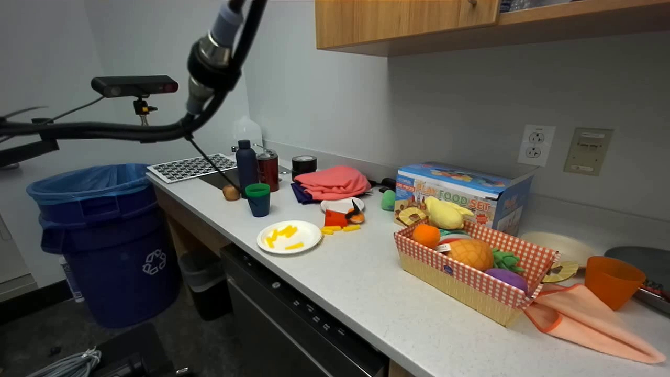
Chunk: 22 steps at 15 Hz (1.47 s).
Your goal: Open the top right cabinet door
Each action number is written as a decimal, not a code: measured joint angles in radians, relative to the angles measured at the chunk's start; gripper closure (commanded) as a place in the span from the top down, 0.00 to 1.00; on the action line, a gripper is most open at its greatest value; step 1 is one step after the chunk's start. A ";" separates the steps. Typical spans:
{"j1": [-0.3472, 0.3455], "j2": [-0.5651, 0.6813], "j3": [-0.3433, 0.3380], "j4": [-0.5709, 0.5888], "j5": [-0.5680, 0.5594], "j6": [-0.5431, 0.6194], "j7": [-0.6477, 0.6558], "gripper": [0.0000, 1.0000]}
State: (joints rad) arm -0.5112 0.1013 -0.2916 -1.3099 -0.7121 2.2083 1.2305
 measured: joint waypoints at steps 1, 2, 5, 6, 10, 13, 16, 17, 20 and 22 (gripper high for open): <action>0.000 -0.012 0.000 -0.001 0.000 0.006 -0.001 1.00; 0.000 -0.026 0.000 -0.003 0.000 0.014 -0.004 1.00; 0.001 -0.079 0.006 -0.020 0.025 0.054 -0.042 1.00; 0.001 -0.101 0.008 -0.032 0.039 0.071 -0.062 1.00; 0.008 -0.194 0.020 -0.111 0.132 0.114 -0.190 1.00; 0.024 -0.263 0.026 -0.188 0.202 0.112 -0.316 1.00; 0.046 -0.321 0.030 -0.268 0.208 0.112 -0.381 1.00; 0.052 -0.337 0.032 -0.292 0.208 0.112 -0.393 1.00; 0.055 -0.381 0.046 -0.357 0.201 0.112 -0.404 1.00; 0.055 -0.410 0.057 -0.400 0.194 0.112 -0.403 1.00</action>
State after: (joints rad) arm -0.4558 -0.3092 -0.2351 -1.7103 -0.5180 2.3201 0.8272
